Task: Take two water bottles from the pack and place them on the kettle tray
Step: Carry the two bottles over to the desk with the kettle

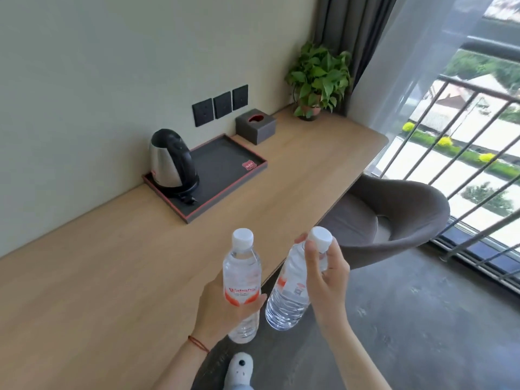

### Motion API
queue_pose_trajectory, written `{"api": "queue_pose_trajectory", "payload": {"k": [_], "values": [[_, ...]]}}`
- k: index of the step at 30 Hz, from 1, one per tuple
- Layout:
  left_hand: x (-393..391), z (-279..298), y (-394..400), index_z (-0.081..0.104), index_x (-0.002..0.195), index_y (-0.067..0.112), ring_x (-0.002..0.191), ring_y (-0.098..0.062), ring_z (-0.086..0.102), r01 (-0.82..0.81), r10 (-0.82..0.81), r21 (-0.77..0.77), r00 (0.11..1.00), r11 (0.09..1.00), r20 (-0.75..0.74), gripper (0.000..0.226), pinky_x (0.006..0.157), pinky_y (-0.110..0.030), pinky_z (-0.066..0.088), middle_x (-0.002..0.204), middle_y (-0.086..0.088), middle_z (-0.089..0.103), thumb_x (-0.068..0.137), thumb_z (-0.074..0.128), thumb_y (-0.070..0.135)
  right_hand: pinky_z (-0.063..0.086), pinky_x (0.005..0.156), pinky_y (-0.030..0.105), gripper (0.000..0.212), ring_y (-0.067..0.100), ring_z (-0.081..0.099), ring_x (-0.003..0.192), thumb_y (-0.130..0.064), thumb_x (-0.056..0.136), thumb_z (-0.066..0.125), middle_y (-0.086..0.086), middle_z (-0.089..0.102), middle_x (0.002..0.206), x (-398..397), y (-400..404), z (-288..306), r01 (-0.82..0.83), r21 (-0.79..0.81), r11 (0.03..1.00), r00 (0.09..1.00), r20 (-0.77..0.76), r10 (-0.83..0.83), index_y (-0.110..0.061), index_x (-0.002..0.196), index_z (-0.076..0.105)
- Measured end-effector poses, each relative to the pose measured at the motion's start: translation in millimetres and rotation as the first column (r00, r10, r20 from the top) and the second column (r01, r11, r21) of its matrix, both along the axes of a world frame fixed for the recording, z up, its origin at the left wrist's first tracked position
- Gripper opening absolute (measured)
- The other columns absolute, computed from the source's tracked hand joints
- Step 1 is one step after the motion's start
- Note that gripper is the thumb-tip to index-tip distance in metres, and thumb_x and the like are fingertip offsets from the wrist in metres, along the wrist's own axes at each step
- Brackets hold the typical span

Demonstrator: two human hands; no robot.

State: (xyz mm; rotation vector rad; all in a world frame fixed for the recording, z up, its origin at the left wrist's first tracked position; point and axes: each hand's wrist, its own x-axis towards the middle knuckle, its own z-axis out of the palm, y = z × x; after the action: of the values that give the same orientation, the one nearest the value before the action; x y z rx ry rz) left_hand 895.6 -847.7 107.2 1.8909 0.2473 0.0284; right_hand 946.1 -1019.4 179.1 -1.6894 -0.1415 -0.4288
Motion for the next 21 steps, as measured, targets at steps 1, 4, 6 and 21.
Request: {"api": "queue_pose_trajectory", "payload": {"k": [1, 4, 6, 21], "values": [[15.1, -2.1, -6.6, 0.065, 0.085, 0.039, 0.077, 0.001, 0.069, -0.010, 0.010, 0.007, 1.000, 1.000, -0.004, 0.044, 0.070, -0.024, 0.058, 0.081, 0.015, 0.075, 0.050, 0.077, 0.063, 0.044, 0.068, 0.003, 0.037, -0.001, 0.062, 0.075, -0.045, 0.089, 0.048, -0.012, 0.069, 0.079, 16.3, -6.3, -1.9, -0.012, -0.009, 1.000, 1.000, -0.004, 0.012, -0.013, 0.089, 0.065], [65.5, -10.3, -21.7, 0.063, 0.076, 0.038, 0.073, 0.007, 0.067, -0.050, 0.051, 0.023, 0.998, 0.998, -0.026, 0.045, 0.064, -0.017, 0.053, 0.071, 0.018, 0.072, 0.046, 0.075, 0.068, 0.046, 0.068, 0.005, 0.027, -0.001, 0.064, 0.075, -0.042, 0.088, 0.049, -0.020, 0.069, 0.083, 66.7, -22.2, -6.5, -0.032, -0.033, 0.999, 0.999, -0.034, 0.031, -0.021, 0.089, 0.065], [102.3, -17.7, -27.6, 0.062, 0.073, 0.040, 0.071, 0.008, 0.067, -0.084, 0.085, 0.028, 0.996, 0.996, -0.035, 0.036, 0.062, -0.017, 0.052, 0.068, 0.019, 0.072, 0.047, 0.081, 0.056, 0.048, 0.070, 0.008, 0.023, 0.002, 0.065, 0.078, -0.044, 0.087, 0.049, -0.021, 0.069, 0.085, 101.6, -29.2, -8.8, -0.055, -0.056, 0.997, 0.997, -0.052, 0.052, -0.027, 0.088, 0.064], [280.3, -40.6, -57.4, 0.057, 0.096, 0.036, 0.080, 0.007, 0.066, -0.382, 0.379, -0.004, 0.918, 0.924, -0.113, 0.058, 0.071, -0.018, 0.053, 0.085, 0.018, 0.070, 0.047, 0.087, 0.043, 0.042, 0.065, -0.001, 0.018, -0.008, 0.059, 0.074, -0.026, 0.090, 0.055, -0.028, 0.066, 0.079, 313.8, -37.2, -32.6, -0.316, -0.109, 0.942, 0.936, -0.196, 0.291, -0.042, 0.082, 0.058]]}}
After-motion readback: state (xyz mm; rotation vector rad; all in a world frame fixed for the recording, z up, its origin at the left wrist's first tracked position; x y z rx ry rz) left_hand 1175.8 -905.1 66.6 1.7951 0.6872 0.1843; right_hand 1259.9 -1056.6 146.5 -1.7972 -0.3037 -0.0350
